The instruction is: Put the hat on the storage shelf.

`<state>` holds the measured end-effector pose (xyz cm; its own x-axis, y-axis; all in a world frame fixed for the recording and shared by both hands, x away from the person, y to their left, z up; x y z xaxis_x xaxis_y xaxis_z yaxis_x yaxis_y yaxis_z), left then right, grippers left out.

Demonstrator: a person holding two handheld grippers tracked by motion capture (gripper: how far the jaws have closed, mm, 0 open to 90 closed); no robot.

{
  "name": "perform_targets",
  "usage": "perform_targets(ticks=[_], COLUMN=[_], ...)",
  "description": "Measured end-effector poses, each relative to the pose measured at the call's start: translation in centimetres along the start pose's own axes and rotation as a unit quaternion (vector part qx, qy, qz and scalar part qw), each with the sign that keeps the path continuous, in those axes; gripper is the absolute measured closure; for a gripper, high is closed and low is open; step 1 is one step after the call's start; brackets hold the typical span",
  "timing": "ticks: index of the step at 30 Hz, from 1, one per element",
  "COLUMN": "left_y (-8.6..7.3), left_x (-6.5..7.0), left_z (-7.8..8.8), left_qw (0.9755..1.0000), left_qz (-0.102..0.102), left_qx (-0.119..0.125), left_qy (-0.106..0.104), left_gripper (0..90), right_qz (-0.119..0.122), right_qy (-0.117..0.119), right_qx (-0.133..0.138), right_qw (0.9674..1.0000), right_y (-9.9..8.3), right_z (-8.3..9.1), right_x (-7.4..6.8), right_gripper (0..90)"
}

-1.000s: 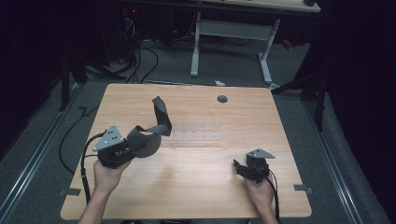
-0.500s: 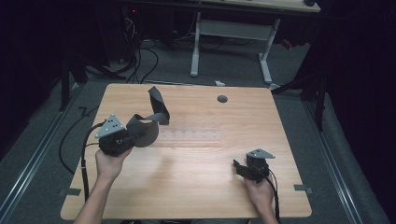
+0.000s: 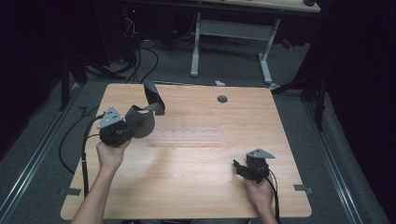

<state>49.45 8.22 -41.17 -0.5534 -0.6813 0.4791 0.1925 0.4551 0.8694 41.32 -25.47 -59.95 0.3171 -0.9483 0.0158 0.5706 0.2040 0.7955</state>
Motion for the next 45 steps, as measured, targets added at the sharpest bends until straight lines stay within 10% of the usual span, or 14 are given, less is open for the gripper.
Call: perform_targets(ticks=[26,45], left_y=[-3.6,-5.8], left_x=[-2.3,-3.8], left_z=[-2.8,-2.6], left_qw=[0.9980,0.9977], left_qz=[-0.047,-0.022], left_qx=[-0.006,-0.005], left_qy=[0.043,0.064], left_gripper=[86.4,85.0], right_qz=[0.002,0.003], right_qy=[0.001,0.004], right_qx=[-0.001,-0.001], right_qw=[1.0000,1.0000], right_y=[0.0,0.0], right_z=[0.0,0.0], right_x=[0.0,-0.1], right_gripper=[37.7,37.1])
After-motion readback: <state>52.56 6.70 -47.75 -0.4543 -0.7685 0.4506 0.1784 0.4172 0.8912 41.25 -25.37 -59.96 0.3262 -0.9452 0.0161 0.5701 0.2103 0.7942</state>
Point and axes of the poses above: each handheld gripper's, and its own axes: z roughly backward along the jaws, y roughly out of its top, x roughly to its right, the point moved 10 cm from there along -z, roughly forward along the jaws, and after that the axes turned 6 degrees about x, right-handed, at the moved point
